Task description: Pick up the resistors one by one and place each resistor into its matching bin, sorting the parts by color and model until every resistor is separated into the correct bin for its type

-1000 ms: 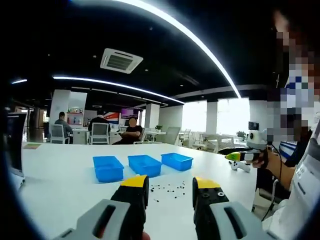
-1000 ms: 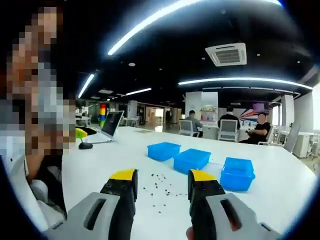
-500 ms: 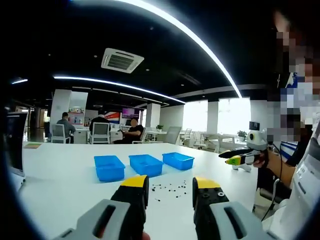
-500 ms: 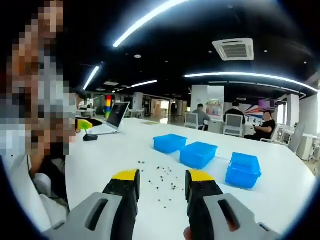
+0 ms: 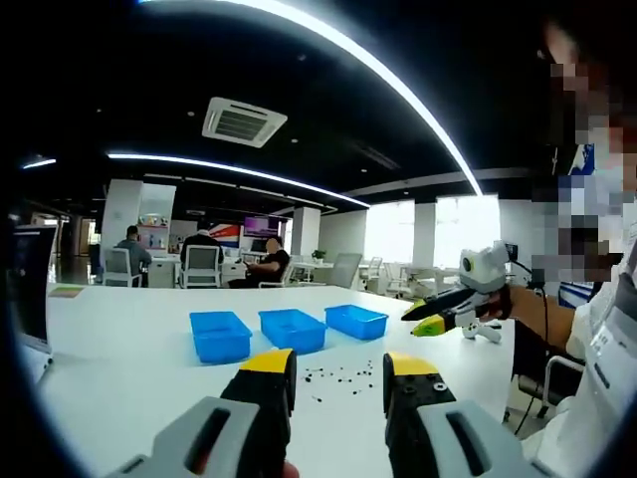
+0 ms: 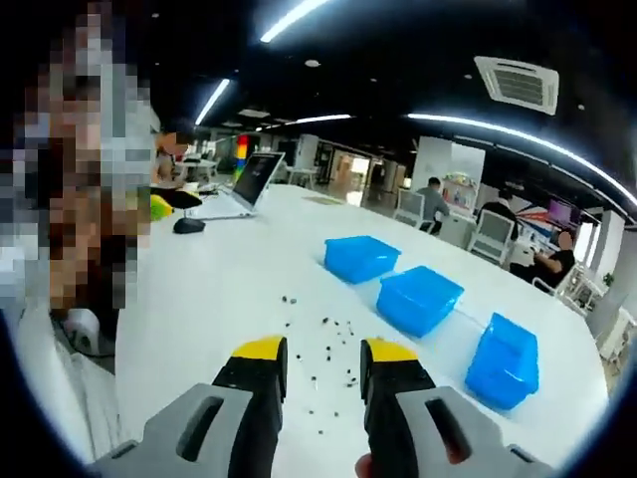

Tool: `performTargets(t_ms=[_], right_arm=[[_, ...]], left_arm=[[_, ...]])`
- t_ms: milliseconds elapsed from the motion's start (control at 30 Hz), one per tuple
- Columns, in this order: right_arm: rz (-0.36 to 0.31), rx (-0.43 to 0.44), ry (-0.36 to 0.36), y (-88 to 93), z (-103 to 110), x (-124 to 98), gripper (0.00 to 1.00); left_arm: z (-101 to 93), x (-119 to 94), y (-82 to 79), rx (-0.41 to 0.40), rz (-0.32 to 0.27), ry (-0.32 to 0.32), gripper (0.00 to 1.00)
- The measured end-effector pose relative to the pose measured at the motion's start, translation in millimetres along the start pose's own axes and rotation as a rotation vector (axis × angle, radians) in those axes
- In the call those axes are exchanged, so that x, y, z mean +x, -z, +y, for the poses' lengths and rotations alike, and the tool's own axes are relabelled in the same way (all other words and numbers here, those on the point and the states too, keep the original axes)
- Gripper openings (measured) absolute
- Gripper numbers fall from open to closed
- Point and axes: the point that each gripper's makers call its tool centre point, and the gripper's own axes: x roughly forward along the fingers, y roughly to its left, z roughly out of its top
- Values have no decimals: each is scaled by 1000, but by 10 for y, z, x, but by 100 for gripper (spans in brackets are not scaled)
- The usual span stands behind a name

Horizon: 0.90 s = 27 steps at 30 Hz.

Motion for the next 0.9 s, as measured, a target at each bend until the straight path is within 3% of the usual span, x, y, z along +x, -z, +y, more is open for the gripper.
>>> performTargets(t_ms=[200,300,400,600,900], right_arm=[[93,134,-75,36,8,517,25],[139,180,-80,57,-66,789,25],[180,229,-94,114,13,1006,24],[292,228,-89,332,130,1322,24],[351,243,-49,506,37,1616,24]], left_arm=[[36,-25,-11,-4,-6,-8,36],[52,-52,-33,-4,-12,-14,36],[46,-65,-47,-3,-16,-12,36],[61,-81,-51,-4,-21,-14,36],[90,-119,-76,-8,-31,-23,36]])
